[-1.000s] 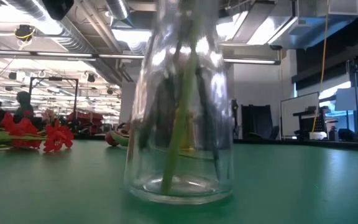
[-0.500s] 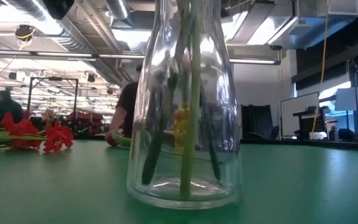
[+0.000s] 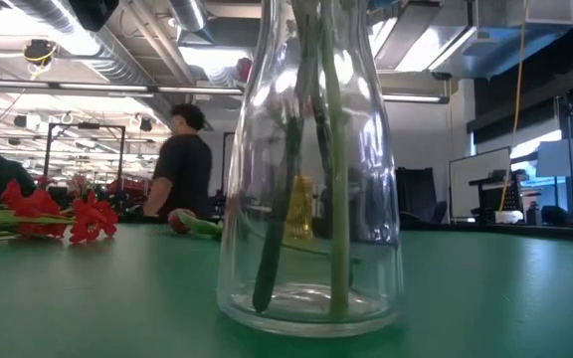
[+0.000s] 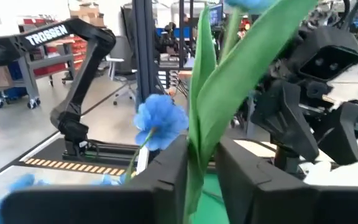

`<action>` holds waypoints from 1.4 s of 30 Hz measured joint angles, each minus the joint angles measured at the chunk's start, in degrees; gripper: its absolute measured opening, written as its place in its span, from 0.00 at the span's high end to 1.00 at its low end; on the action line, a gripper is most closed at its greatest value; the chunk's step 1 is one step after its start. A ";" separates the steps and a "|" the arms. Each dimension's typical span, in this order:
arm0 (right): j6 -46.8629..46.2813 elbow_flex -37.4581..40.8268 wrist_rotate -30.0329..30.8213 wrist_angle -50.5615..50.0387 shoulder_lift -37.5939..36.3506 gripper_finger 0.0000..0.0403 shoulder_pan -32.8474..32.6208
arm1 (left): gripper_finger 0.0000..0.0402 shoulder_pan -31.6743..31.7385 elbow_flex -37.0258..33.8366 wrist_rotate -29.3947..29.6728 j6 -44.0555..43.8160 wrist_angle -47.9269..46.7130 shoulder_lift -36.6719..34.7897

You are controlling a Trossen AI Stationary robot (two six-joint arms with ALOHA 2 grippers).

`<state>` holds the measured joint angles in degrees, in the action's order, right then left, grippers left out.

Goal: Sort flowers into vase by color
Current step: Put the white tulip into the transparent vase, then put the red flowers into the yellow vase

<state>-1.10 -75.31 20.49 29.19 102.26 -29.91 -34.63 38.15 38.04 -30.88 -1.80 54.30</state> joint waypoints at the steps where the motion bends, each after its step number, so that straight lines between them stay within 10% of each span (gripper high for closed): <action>1: -0.12 0.00 0.00 -0.36 0.00 0.79 0.02 | 0.52 0.00 0.00 0.01 -0.02 0.00 0.00; 13: -2.40 -0.02 0.31 -8.38 -3.90 0.55 -0.39 | 0.52 -0.01 0.00 0.00 0.01 -0.11 0.00; 42: -13.68 -16.22 -5.59 -48.64 -7.34 0.38 -0.87 | 0.52 -0.02 0.02 -1.76 -1.71 -5.64 -3.43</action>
<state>-14.79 -91.53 14.90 -19.45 94.91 -30.79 -34.65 38.17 36.28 -32.59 -7.45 50.87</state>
